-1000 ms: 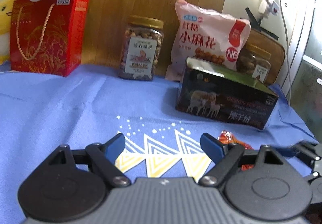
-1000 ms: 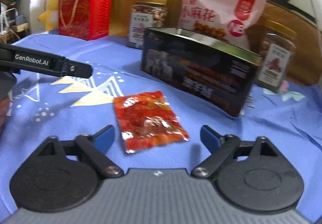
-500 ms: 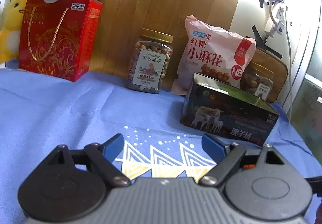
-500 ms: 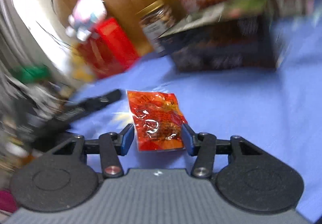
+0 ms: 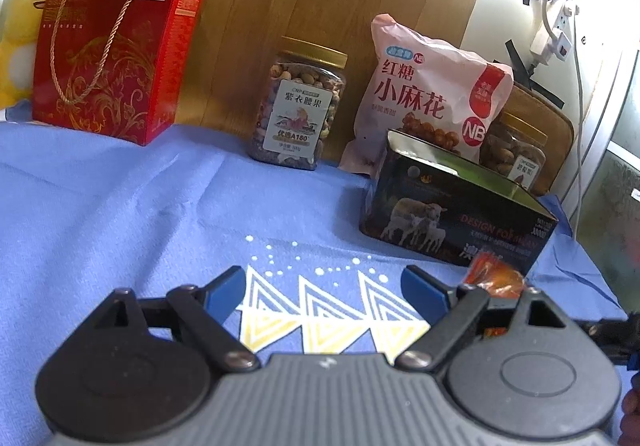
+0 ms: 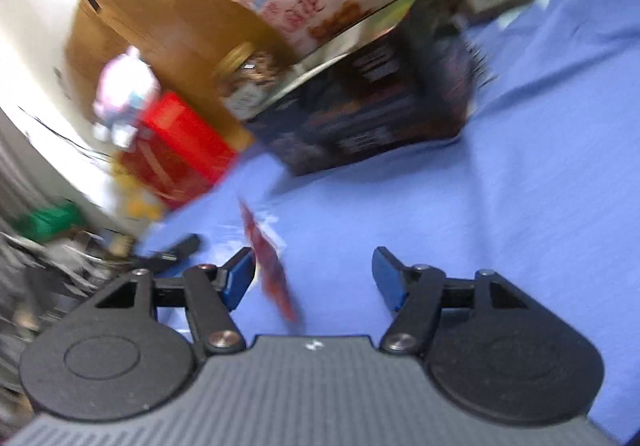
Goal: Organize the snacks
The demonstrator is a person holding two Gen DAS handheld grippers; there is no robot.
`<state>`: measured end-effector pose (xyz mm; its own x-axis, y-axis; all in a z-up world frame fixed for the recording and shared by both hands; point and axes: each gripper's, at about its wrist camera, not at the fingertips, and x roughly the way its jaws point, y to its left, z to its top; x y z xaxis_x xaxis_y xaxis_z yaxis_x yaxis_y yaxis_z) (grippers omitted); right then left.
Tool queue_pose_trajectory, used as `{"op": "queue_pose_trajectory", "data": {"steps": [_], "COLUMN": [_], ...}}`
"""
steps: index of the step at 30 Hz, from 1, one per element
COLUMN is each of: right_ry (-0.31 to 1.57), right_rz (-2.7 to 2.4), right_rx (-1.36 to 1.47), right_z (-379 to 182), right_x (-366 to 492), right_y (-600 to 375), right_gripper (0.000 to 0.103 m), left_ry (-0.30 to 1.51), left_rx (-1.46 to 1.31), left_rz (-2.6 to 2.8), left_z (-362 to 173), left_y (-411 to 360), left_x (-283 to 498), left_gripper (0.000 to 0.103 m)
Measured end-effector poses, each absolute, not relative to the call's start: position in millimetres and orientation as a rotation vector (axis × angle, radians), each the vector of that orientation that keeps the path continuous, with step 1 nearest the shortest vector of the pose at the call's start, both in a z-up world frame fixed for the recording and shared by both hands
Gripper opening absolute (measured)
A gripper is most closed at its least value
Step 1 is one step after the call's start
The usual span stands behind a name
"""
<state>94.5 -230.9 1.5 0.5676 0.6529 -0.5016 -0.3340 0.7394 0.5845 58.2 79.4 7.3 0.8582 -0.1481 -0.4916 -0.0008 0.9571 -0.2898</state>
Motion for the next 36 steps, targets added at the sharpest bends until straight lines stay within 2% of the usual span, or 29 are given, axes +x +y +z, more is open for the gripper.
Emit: {"op": "queue_pose_trajectory", "data": {"steps": [14, 18, 21, 23, 30, 32, 34, 36], "right_ry": [0.689, 0.664, 0.632, 0.623, 0.608, 0.598, 0.584, 0.58], "right_rz": [0.767, 0.717, 0.642, 0.612, 0.586, 0.589, 0.597, 0.607], "right_rx": [-0.017, -0.05, -0.047, -0.026, -0.018, -0.04, -0.077, -0.129], "right_z": [6.9, 11.3, 13.3, 13.9, 11.9, 11.9, 11.2, 8.6], "right_x": [57.4, 54.9, 56.7, 60.6, 60.3, 60.2, 58.6, 58.4], "right_y": [-173.3, -182.0, -192.5, -199.6, -203.0, -198.3, -193.3, -185.8], "right_gripper": [0.069, 0.071, 0.078, 0.08, 0.081, 0.083, 0.09, 0.091], "left_ry": [0.583, 0.576, 0.561, 0.545, 0.541, 0.544, 0.547, 0.552], "left_rx": [-0.293, -0.275, -0.254, -0.245, -0.231, -0.233, -0.234, -0.233], "left_rz": [-0.042, -0.053, -0.056, -0.053, -0.056, -0.056, -0.055, -0.057], "left_z": [4.3, 5.0, 6.2, 7.5, 8.5, 8.2, 8.1, 7.8], "left_y": [82.7, 79.3, 75.3, 74.0, 72.5, 72.8, 73.0, 72.7], "left_x": [65.3, 63.2, 61.2, 59.2, 58.4, 58.6, 59.1, 60.0], "left_gripper": [0.088, 0.088, 0.089, 0.099, 0.099, 0.099, 0.099, 0.099]}}
